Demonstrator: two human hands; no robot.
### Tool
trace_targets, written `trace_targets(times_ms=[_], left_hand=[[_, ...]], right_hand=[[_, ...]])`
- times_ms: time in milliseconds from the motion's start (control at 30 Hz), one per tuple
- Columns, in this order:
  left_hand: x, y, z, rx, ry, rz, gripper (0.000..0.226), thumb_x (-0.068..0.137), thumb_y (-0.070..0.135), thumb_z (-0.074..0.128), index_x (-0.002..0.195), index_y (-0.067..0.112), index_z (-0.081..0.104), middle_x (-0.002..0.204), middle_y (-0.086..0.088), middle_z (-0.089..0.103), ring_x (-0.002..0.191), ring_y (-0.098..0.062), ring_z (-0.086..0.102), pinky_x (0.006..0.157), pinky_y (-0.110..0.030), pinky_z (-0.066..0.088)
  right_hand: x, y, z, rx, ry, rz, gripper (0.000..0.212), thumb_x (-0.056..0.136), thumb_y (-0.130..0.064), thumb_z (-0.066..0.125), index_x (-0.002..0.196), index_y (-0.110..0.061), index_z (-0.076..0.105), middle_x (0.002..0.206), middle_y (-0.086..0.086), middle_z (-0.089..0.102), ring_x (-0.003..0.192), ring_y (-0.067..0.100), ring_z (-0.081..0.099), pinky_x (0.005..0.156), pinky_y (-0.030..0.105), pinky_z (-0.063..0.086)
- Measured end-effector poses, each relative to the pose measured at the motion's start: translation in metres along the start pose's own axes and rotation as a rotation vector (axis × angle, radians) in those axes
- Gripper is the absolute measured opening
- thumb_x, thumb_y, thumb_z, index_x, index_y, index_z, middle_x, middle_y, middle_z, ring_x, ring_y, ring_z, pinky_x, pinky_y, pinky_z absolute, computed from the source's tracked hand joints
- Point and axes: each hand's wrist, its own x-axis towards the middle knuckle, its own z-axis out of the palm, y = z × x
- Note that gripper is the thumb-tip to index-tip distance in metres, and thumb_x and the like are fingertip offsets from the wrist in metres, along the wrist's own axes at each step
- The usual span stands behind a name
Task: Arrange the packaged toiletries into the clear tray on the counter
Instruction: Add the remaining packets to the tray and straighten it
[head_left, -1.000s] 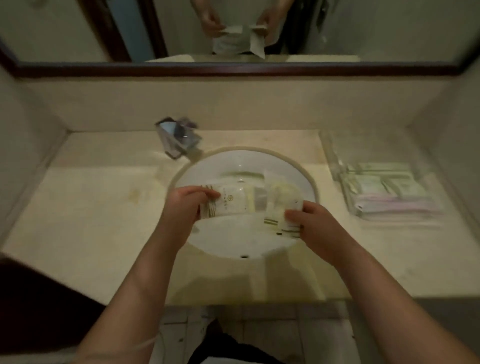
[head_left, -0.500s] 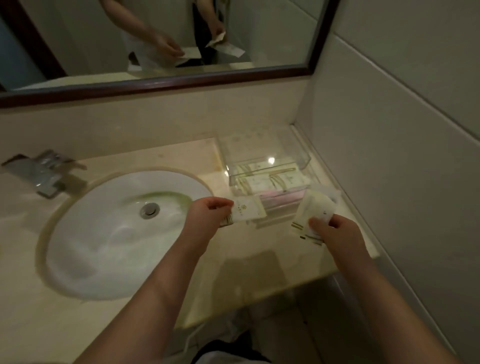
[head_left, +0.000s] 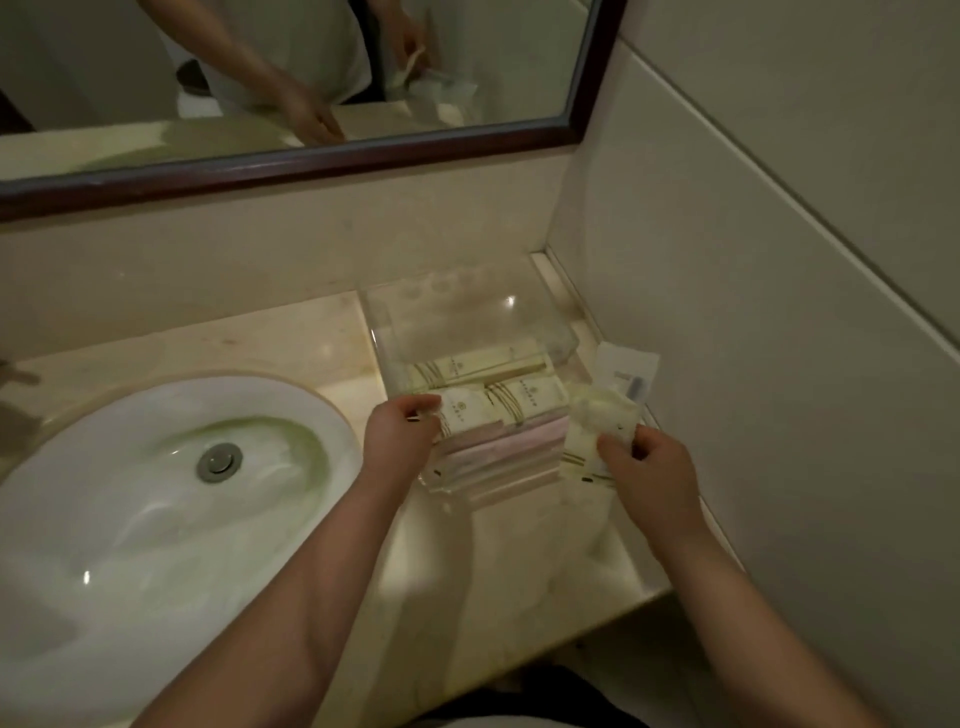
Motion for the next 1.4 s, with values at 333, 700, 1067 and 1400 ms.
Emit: trace_targets(times_ms=[333, 700, 1067, 1400], left_hand=[[-0.020, 0.015, 0.036, 0.632, 0.402, 0.326, 0.020, 0.079, 0.021, 0.068, 0.097, 0.013, 0.066, 0.101, -0.014, 0.056, 0.097, -0.031, 0.050, 0.082, -0.034, 0.042], [-0.011, 0.062, 0.081, -0.393, -0.203, -0.359, 0.009, 0.081, -0.006, 0.062, 0.077, 0.001, 0.066, 0.074, -0.015, 0.066, 0.053, -0.018, 0.060, 0.049, -0.025, 0.050], [0.016, 0.048, 0.095, -0.010, -0.095, -0.194, 0.028, 0.081, 0.002, 0.067, 0.061, 0.007, 0.048, 0.055, -0.009, 0.055, 0.043, -0.023, 0.065, 0.058, -0.046, 0.058], [0.004, 0.070, 0.086, 0.391, -0.175, 0.294, 0.032, 0.092, 0.016, 0.052, 0.062, 0.006, 0.048, 0.056, -0.001, 0.042, 0.052, -0.014, 0.038, 0.051, -0.030, 0.027]], right_hand=[[0.048, -0.009, 0.020, -0.379, 0.066, -0.612, 0.019, 0.083, -0.005, 0.070, 0.101, -0.004, 0.075, 0.102, 0.009, 0.061, 0.086, 0.004, 0.046, 0.077, -0.001, 0.032], [0.075, 0.011, 0.026, -0.431, -0.070, -0.718, 0.036, 0.081, -0.012, 0.067, 0.116, -0.010, 0.066, 0.114, 0.010, 0.058, 0.105, 0.024, 0.054, 0.089, 0.028, 0.047], [0.082, 0.022, 0.010, -0.339, 0.064, -0.564, 0.035, 0.082, -0.002, 0.058, 0.115, -0.006, 0.070, 0.112, 0.015, 0.058, 0.103, 0.024, 0.057, 0.092, 0.019, 0.041], [0.074, 0.009, 0.005, -0.228, 0.101, -0.501, 0.024, 0.083, -0.016, 0.065, 0.104, -0.011, 0.075, 0.102, 0.007, 0.060, 0.090, 0.021, 0.063, 0.078, 0.026, 0.050]])
